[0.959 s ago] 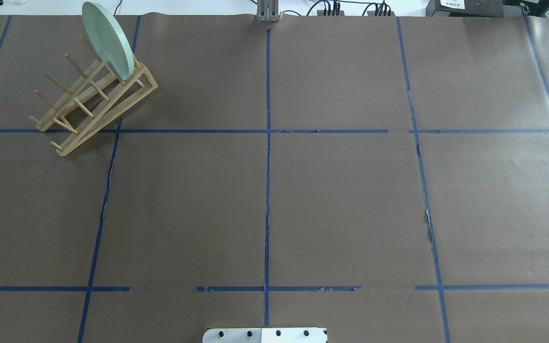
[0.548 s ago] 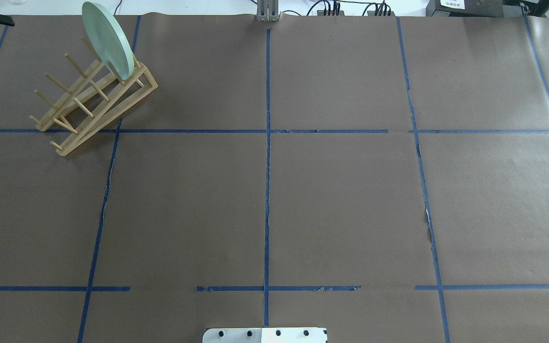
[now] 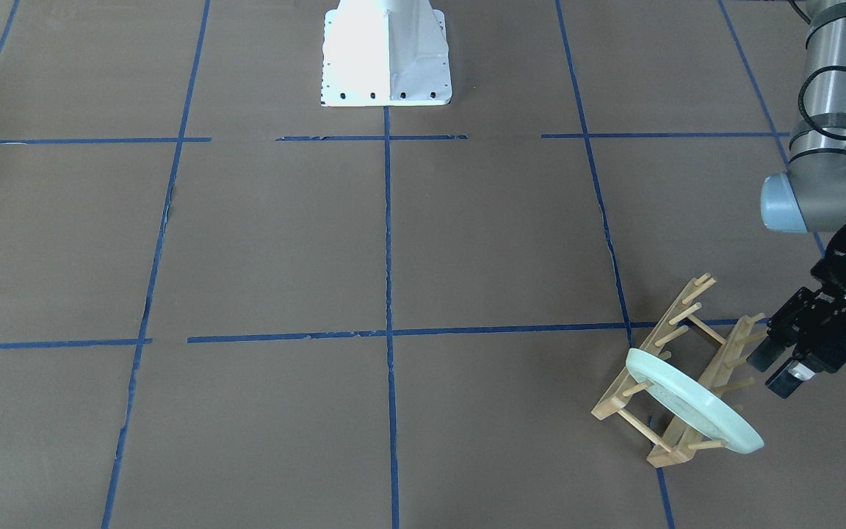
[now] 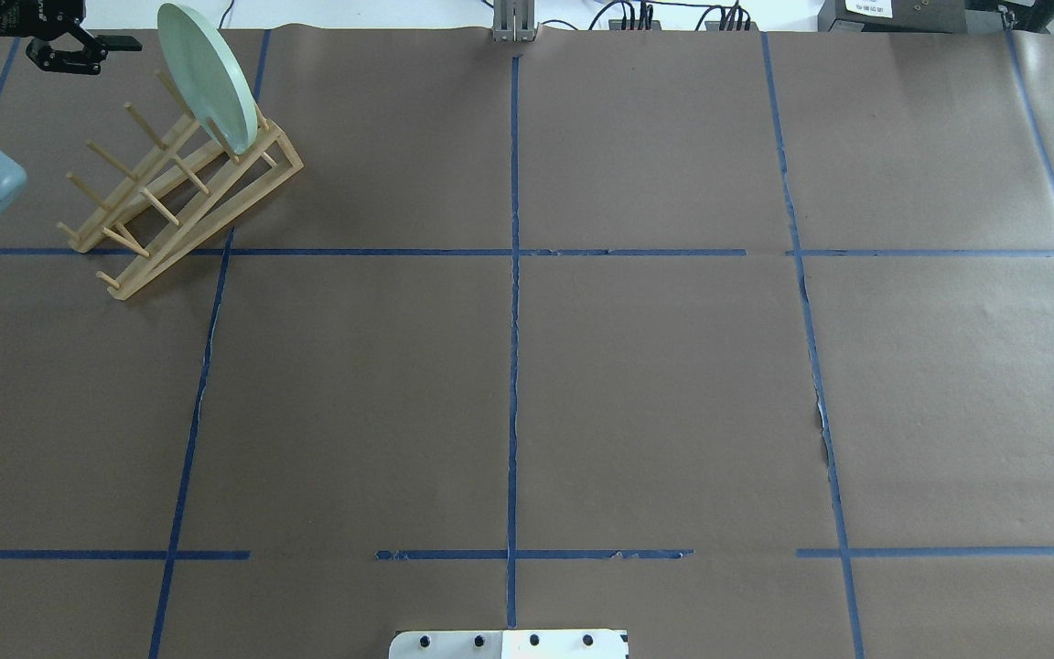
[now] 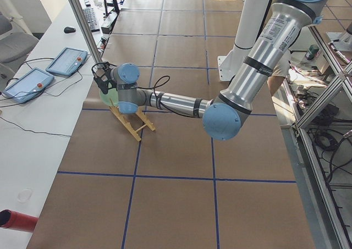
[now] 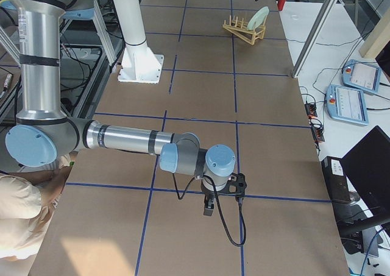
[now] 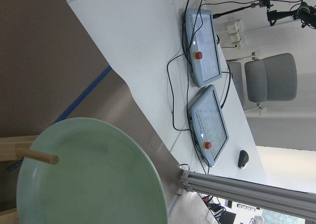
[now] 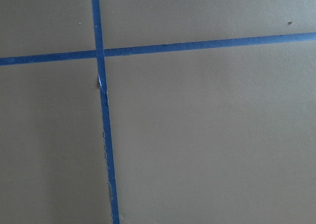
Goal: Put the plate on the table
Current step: 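Move the left gripper toward the top rim of the pale green plate in the rack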
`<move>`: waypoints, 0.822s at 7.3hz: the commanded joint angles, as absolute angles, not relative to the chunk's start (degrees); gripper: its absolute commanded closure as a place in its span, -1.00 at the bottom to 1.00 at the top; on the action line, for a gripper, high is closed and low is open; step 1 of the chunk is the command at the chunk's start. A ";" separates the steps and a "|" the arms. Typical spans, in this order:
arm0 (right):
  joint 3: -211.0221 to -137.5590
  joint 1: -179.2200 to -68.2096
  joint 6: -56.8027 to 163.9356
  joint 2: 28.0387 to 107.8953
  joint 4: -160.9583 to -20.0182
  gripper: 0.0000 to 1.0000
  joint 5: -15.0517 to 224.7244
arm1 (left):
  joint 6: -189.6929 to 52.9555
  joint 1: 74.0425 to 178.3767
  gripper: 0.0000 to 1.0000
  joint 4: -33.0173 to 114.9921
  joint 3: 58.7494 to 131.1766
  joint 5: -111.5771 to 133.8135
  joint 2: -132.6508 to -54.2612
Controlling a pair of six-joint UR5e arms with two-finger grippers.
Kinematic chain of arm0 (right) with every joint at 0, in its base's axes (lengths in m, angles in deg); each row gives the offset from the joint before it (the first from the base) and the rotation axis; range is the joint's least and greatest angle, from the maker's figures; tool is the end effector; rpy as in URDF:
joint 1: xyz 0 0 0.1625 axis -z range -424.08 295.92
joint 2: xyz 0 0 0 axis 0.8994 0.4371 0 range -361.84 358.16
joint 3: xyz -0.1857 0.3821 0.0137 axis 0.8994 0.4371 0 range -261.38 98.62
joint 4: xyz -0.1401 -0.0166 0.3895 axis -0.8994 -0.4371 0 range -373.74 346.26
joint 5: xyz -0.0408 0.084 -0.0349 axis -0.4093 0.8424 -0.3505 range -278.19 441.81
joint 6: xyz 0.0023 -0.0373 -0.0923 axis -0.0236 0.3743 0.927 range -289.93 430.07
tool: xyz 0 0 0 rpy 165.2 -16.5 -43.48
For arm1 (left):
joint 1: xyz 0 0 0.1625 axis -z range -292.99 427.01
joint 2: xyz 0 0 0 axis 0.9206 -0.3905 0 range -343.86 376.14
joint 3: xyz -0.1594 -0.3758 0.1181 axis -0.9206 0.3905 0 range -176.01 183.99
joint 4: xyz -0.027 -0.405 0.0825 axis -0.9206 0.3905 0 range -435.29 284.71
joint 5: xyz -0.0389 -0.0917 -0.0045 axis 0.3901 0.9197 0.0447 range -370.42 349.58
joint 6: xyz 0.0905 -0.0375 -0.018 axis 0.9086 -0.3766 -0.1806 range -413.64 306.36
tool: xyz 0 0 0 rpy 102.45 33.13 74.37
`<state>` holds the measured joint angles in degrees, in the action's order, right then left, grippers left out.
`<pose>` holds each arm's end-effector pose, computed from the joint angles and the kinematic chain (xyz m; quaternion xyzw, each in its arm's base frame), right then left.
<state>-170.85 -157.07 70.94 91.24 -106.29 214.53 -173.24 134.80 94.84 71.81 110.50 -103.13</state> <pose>0.0895 -0.4558 0.6951 -0.0379 -0.3652 0.0367 0.9294 0.1838 -0.6672 0.3894 0.0350 0.6914 -0.4029 0.5987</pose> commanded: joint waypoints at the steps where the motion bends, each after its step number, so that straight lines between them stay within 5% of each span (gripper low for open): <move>1: -170.86 -157.07 70.95 91.24 -106.29 -1.00 214.53 | -175.54 132.68 -0.97 95.39 68.61 107.03 -105.58; 3: -170.86 -157.07 70.95 91.24 -106.29 -1.00 214.53 | -175.72 132.58 -0.65 95.30 67.28 106.83 -105.94; 6: -170.86 -157.07 70.95 91.24 -106.29 -1.00 214.53 | -175.81 132.41 -0.56 95.04 63.33 104.73 -109.01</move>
